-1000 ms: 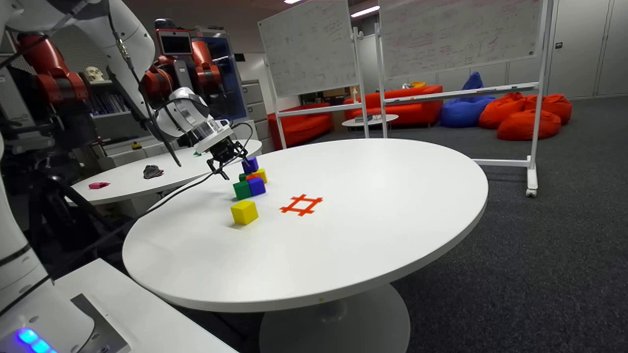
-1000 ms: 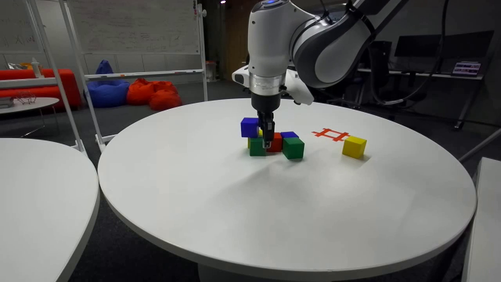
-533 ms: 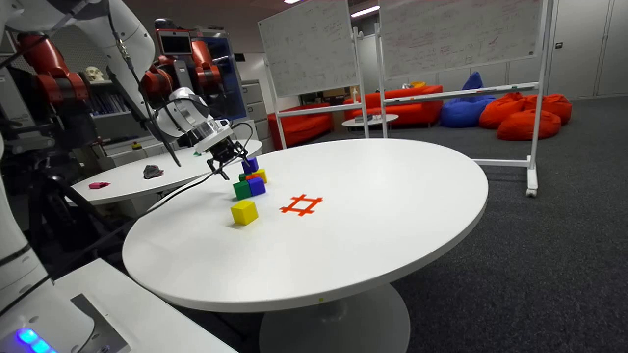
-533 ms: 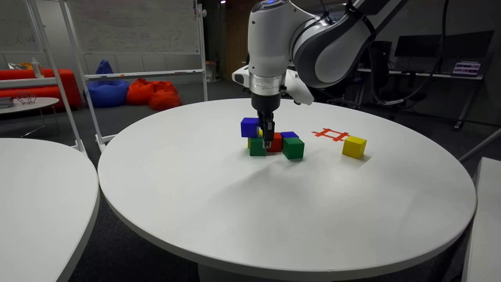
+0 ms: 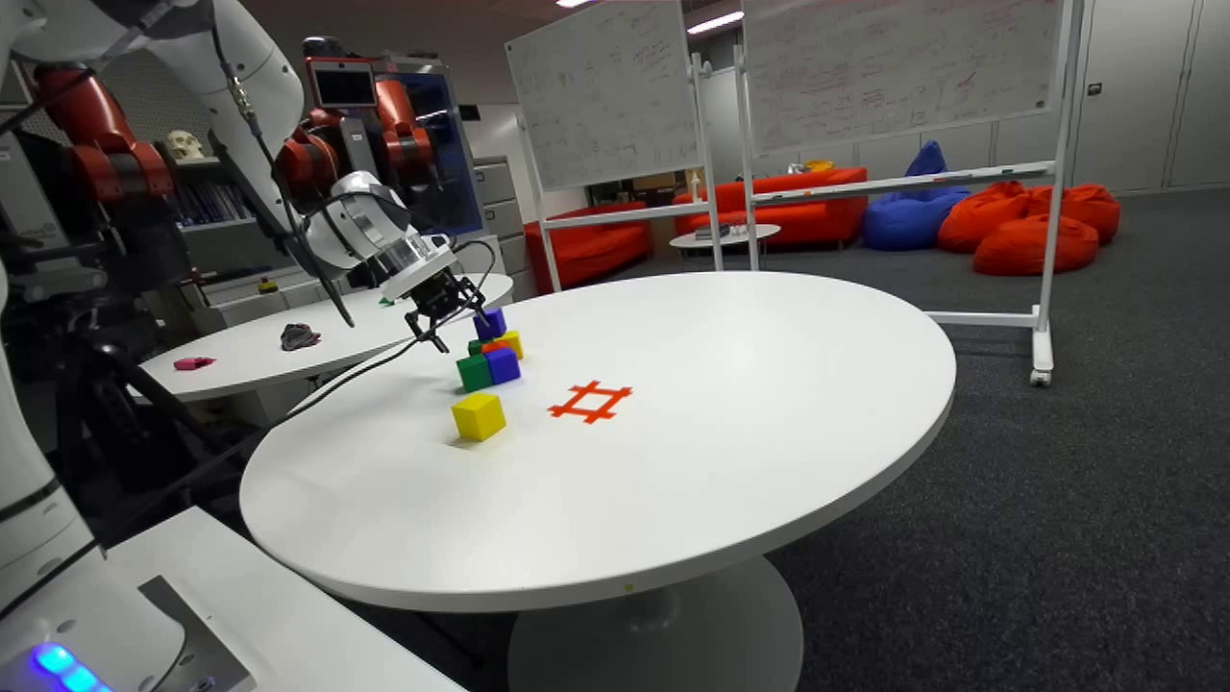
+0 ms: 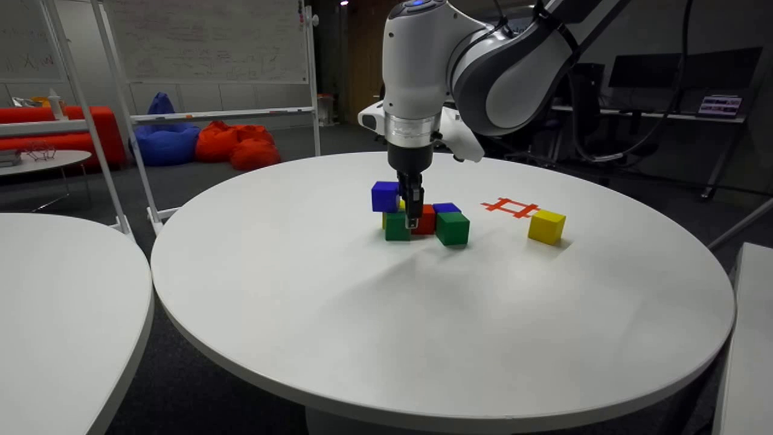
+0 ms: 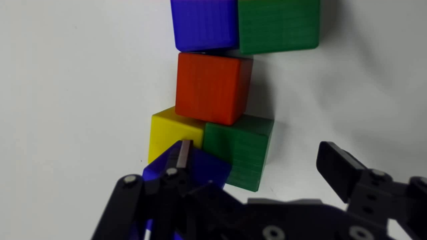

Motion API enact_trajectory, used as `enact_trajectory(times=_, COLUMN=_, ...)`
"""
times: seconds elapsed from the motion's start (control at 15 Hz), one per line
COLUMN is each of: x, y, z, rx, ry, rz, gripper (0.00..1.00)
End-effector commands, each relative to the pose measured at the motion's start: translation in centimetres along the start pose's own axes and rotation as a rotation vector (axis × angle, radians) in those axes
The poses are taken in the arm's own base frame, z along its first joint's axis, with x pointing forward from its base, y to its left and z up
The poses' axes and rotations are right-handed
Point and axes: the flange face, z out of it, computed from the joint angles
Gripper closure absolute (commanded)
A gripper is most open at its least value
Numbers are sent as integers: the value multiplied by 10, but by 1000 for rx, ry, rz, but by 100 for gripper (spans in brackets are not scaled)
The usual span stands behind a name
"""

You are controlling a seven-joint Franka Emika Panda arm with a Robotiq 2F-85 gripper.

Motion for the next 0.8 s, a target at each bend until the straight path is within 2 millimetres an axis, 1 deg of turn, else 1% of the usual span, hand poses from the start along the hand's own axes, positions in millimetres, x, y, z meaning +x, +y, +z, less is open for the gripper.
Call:
enact_trajectory(times=0.0, x=4, y=-3, z=-1, rx=-21, ry=-12, rz=-33, gripper=0)
enact_trajectory(times=0.47, x=9, y=-13, z=-4, rx=-56, ry=-21, rz=-95, gripper=0)
enact_trajectory(times=0.53, x=7, y=-14, z=-4, rx=-32, ry=-4, rz=-65, gripper=0)
enact_trajectory(times=0.73, x=7, y=-14, z=-4, rx=-34, ry=-5, rz=-69, gripper=0)
